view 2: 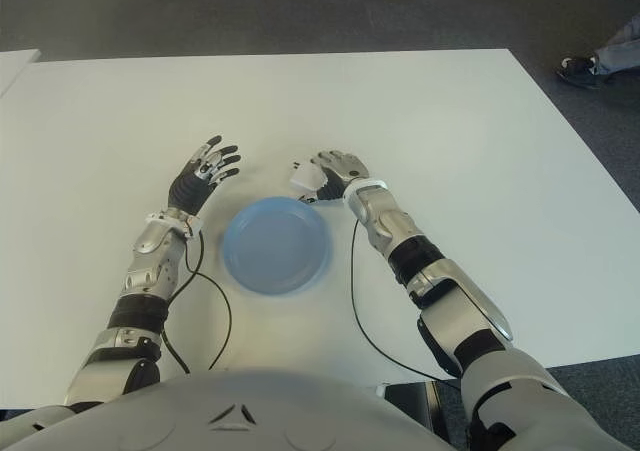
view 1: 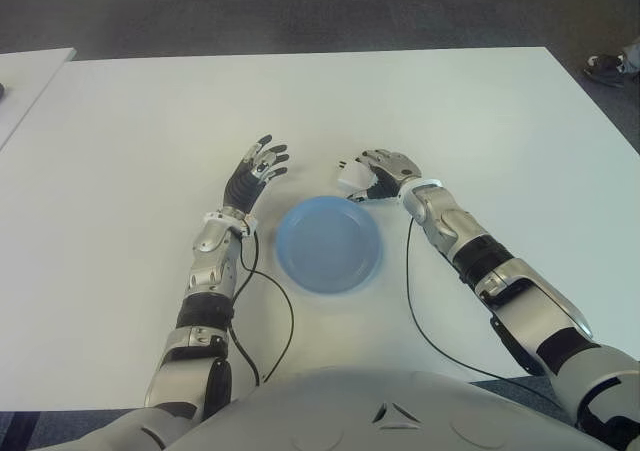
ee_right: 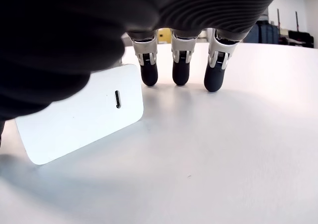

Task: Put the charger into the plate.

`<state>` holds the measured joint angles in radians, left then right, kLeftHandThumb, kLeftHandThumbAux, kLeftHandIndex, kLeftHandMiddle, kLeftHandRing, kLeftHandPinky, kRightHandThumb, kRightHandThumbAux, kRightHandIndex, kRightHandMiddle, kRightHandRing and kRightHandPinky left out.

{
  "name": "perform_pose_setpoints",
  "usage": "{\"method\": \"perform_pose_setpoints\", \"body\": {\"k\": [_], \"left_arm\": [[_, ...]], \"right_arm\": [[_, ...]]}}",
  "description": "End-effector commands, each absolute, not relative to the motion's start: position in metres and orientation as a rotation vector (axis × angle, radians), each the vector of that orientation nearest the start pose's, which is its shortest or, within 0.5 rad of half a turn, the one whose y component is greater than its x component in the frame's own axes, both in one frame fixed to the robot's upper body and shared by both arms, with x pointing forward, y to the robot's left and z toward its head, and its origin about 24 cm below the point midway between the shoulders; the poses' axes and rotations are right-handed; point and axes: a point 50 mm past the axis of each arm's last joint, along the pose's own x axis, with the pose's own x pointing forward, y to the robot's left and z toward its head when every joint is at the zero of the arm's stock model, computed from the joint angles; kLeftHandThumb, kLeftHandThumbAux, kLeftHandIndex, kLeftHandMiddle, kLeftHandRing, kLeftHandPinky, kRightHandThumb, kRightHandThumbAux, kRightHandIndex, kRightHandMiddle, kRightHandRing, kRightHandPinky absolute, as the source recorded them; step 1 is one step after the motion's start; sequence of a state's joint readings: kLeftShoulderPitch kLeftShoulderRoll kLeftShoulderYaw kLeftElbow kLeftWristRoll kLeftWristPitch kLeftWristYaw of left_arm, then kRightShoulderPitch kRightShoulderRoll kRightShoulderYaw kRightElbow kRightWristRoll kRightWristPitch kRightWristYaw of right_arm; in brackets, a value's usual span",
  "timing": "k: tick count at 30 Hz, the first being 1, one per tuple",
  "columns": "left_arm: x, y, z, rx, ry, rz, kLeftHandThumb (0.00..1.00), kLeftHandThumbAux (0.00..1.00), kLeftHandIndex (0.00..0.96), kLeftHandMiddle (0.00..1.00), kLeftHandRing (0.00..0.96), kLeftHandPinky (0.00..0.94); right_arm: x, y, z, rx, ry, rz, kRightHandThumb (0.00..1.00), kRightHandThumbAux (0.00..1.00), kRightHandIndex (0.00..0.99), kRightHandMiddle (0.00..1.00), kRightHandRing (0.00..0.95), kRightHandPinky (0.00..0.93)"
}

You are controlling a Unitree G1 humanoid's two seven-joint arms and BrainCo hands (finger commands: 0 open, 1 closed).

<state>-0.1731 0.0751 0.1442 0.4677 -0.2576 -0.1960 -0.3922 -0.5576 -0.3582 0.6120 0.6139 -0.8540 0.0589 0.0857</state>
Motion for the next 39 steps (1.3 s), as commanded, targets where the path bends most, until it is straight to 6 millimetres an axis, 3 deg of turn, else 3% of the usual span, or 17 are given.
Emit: {"method": "perform_pose_setpoints", "body": {"k": [1, 9, 17, 19, 23, 26, 31, 39], "left_arm": [[0.272, 0.177, 0.000, -0.232, 0.058, -0.208, 0.000, 0.465, 0.074, 0.213, 0.217, 0.229], [0.272, 0.178, 0.000, -0.241, 0.059, -0.203, 0.000, 0.471, 0.077, 0.216, 0.218, 0.228], [0.272, 0.180, 0.000, -0.241, 0.057, -0.204, 0.000, 0.469, 0.068, 0.206, 0.210, 0.220], [0.272, 0.180, 0.000, -0.242, 0.057, -0.204, 0.000, 0.468, 0.067, 0.207, 0.210, 0.222], [0.272, 0.180, 0.001, -0.244, 0.055, -0.204, 0.000, 0.464, 0.066, 0.209, 0.213, 0.225], [0.273, 0.180, 0.000, -0.244, 0.055, -0.203, 0.000, 0.461, 0.065, 0.211, 0.215, 0.225], [0.273, 0.181, 0.000, -0.240, 0.058, -0.201, 0.000, 0.460, 0.065, 0.212, 0.214, 0.223], [0.273, 0.180, 0.000, -0.240, 0.056, -0.197, 0.000, 0.463, 0.068, 0.221, 0.222, 0.230]], "right_arm": [[0.316, -0.130, -0.002, -1.493, 0.153, 0.589, 0.430, 0.340, 0.000, 0.083, 0.164, 0.268], [0.315, -0.129, -0.003, -1.450, 0.111, 0.548, 0.459, 0.366, 0.058, 0.150, 0.208, 0.324], [0.319, -0.127, -0.008, -1.406, 0.064, 0.432, 0.682, 0.441, 0.364, 0.402, 0.411, 0.491], [0.319, -0.127, -0.009, -1.389, 0.053, 0.393, 0.705, 0.564, 0.399, 0.485, 0.500, 0.560], [0.320, -0.127, -0.012, -1.309, 0.063, 0.313, 0.818, 0.652, 0.398, 0.508, 0.682, 0.711], [0.321, -0.127, -0.013, -1.274, 0.073, 0.293, 0.840, 0.670, 0.395, 0.519, 0.754, 0.783], [0.322, -0.124, -0.013, -1.224, 0.089, 0.266, 0.850, 0.677, 0.395, 0.534, 0.808, 0.834], [0.324, -0.123, -0.014, -1.197, 0.109, 0.264, 0.854, 0.677, 0.399, 0.545, 0.837, 0.842]]}}
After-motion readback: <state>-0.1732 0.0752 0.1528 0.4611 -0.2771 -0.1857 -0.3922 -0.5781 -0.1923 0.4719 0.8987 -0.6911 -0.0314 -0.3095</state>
